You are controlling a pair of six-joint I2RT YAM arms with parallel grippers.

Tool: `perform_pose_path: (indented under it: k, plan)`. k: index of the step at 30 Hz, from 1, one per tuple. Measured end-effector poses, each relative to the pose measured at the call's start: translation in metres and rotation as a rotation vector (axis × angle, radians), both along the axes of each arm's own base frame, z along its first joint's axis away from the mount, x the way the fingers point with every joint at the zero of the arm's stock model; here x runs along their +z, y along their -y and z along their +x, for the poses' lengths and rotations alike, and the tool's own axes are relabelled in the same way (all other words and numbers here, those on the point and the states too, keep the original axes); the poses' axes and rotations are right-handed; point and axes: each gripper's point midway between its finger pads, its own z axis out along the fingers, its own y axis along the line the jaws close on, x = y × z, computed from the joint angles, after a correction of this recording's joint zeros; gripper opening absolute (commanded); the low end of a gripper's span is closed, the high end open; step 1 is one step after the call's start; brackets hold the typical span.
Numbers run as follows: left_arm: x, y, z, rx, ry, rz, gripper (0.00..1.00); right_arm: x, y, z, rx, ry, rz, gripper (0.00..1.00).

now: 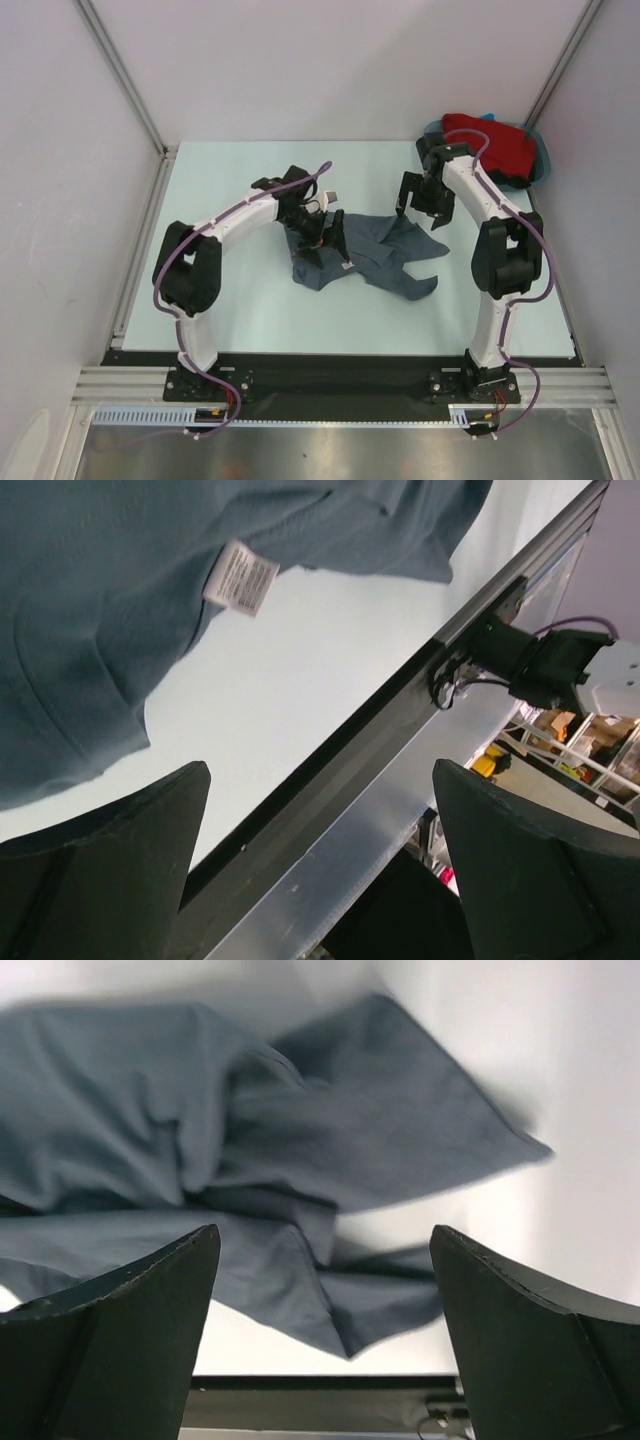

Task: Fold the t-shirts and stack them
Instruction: Flatten the tshirt out

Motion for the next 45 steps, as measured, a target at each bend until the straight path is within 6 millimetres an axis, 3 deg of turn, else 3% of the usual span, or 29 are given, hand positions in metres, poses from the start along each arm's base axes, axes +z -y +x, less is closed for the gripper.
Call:
perform_pose_path:
  k: [4,10,17,25,31,42,45]
  plan:
    - [0.007,0.012,0.017,0.019,0.019,-0.023,1.00,-0.005,-0.013,0.018,0.007,0.021,0.056,0.92]
    - [0.032,0.050,0.046,0.028,0.073,-0.120,1.00,-0.009,-0.028,0.053,0.013,0.067,0.123,0.88]
    - [0.048,0.080,0.052,-0.011,0.100,-0.173,1.00,-0.016,-0.042,0.087,0.013,0.094,0.192,0.82]
    - [0.030,0.088,0.059,-0.016,0.044,-0.160,1.00,-0.020,-0.049,0.085,-0.003,0.065,0.228,0.78]
    - [0.029,0.097,0.062,-0.018,0.007,-0.175,1.00,-0.024,-0.048,0.080,-0.005,0.044,0.227,0.76]
    - [0.019,0.104,0.060,-0.017,-0.060,-0.183,1.00,-0.054,-0.043,0.056,-0.014,-0.057,0.205,0.75]
    - [0.020,0.104,0.060,-0.017,-0.058,-0.185,1.00,-0.055,-0.044,0.054,-0.013,-0.062,0.208,0.68]
